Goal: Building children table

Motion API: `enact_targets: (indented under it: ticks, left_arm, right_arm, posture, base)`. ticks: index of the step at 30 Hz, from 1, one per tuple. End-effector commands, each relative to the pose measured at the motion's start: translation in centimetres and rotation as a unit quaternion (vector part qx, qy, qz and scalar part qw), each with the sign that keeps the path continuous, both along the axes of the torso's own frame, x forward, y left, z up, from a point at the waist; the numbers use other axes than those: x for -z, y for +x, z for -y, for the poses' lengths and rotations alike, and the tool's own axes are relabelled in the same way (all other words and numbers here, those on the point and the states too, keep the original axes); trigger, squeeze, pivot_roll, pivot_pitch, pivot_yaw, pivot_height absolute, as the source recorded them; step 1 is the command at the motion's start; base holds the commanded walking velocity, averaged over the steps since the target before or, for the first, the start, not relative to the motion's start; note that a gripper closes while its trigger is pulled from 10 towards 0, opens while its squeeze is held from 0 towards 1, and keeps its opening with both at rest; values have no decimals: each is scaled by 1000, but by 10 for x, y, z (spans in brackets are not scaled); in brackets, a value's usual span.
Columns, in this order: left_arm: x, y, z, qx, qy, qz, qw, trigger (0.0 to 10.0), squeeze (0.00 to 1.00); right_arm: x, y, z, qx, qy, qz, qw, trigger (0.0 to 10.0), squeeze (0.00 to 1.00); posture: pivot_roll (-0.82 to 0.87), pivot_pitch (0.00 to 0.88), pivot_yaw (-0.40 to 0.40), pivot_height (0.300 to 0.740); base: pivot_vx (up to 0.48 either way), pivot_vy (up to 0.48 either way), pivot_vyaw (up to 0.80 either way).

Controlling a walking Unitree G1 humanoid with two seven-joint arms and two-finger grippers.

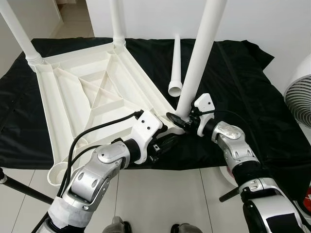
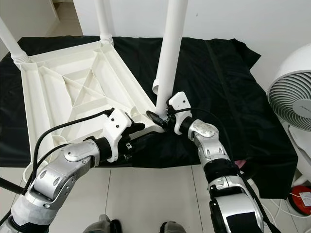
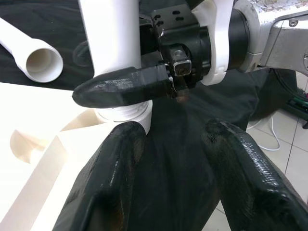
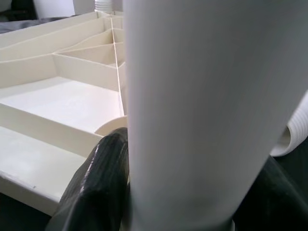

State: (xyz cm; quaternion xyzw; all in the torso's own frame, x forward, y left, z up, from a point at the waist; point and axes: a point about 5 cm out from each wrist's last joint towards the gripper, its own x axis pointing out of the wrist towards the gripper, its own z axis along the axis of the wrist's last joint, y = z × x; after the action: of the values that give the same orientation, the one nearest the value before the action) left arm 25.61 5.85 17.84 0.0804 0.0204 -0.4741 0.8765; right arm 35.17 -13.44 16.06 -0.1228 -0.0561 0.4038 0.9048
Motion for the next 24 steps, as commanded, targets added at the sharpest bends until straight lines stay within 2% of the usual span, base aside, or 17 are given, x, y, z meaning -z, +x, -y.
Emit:
enact_targets:
  ticks: [1,6,7,11,14,18,22,23,24]
  left_arm:
    - [1,0,-1,-7,7,3,1000,10000,0]
    - [0,0,-1,-8,5,3,1000,10000,0]
    - [0,0,-1,-7,4,2,1000,10000,0]
    - [1,-1,0,-5,4,2,1000,10000,0]
    - [1,-2,1,-1,4,0,1000,10000,0]
    - [2,-3,2,2,4,0,1000,10000,0]
    - [2,-3,2,3,4,-2,1000,10000,0]
    - [3,-4,3,5,4,-2,1000,10000,0]
    - [3,-4,3,5,4,-2,1000,10000,0]
  right_arm:
    - [8,-2,-3,-10,-10,-15,1000,0,0]
    - [13,-3,-3,-12,-9,-20,1000,0,0]
    - [13,-3,-2,4,0,-17,1000,10000,0]
    - [12,-2,-1,22,17,-19,999,10000,0]
    - [15,-1,0,78,31,-24,996,10000,0]
    - [18,-2,1,122,35,-32,991,10000,0]
    - [19,-9,-6,146,52,-36,987,10000,0]
    - [21,-11,-9,176,68,-47,981,10000,0]
    - [21,-11,-9,176,68,-47,981,10000,0]
  posture:
    - [-12,89,29,740]
    - [-12,89,29,740]
    - [-12,89,29,740]
    - [-14,88,26,740]
    - [-18,86,27,740]
    - [-20,88,27,740]
    - [-23,87,28,740]
    - [-27,87,27,740]
    - [-27,87,27,740]
  base:
    - [0,0,0]
    - [0,0,0]
    - [0,0,0]
    - [0,0,0]
    - [0,0,0]
    - [0,0,0]
    - [0,0,0]
    - [0,0,0]
    - [0,0,0]
